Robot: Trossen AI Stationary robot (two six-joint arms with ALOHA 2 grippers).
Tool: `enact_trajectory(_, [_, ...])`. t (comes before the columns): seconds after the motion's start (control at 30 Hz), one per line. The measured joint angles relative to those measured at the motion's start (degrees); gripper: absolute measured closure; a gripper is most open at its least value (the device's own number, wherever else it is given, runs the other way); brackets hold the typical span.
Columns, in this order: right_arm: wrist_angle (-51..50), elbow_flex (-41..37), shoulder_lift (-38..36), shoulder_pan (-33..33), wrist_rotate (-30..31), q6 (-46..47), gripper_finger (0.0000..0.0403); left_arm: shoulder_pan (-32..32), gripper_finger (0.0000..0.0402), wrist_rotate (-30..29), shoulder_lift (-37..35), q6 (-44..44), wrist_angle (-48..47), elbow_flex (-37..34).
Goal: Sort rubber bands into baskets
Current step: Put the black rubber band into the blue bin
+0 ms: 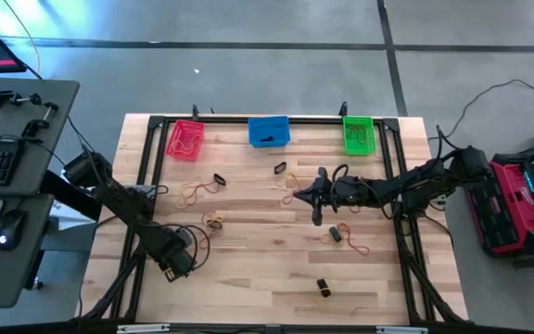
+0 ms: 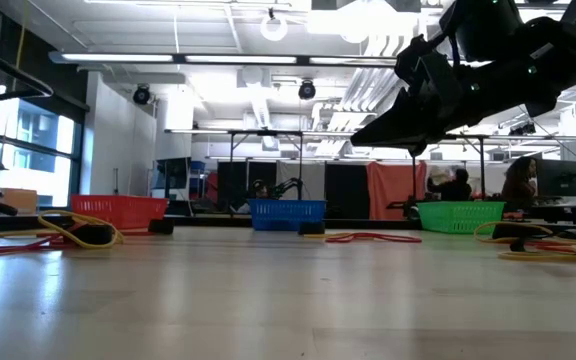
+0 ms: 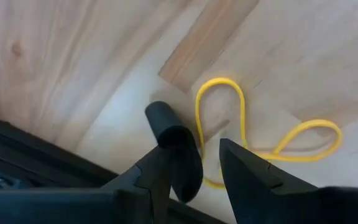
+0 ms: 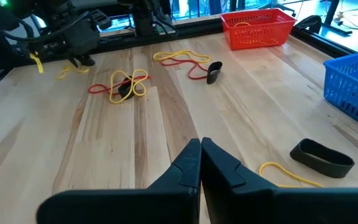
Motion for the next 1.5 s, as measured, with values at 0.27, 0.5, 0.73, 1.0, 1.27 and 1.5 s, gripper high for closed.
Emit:
enact_trajectory(0.27, [0.0, 0.0, 0.0, 0.0, 0.0, 0.0, 0.0403, 0.0, 0.0355, -1.6, 0.0, 1.6, -3.2, 0.0])
enact_trajectory(0.5, [0.0, 0.0, 0.0, 0.0, 0.0, -0.1, 0.0403, 0.0, 0.0396, -0.5, 0.0, 5.1, -4.8, 0.1])
enact_trajectory(0.73, [0.0, 0.0, 0.0, 0.0, 0.0, -0.1, 0.0403, 0.3, 0.0399, -3.7, 0.0, 7.7, -10.1, 5.1])
enact_trajectory(1.0, [0.0, 0.0, 0.0, 0.0, 0.3, -0.1, 0.0403, 6.5, 0.0400, -18.2, 0.0, 16.7, -16.5, 14.0])
enact_trajectory(1.27, [0.0, 0.0, 0.0, 0.0, 0.5, -0.1, 0.0403, 22.6, 0.0401, -35.8, 0.0, 38.7, -13.7, 19.9])
enact_trajectory(1.5, [0.0, 0.0, 0.0, 0.0, 2.9, -0.1, 0.0403, 38.8, 0.0401, -39.0, 0.0, 62.3, 3.9, 21.7])
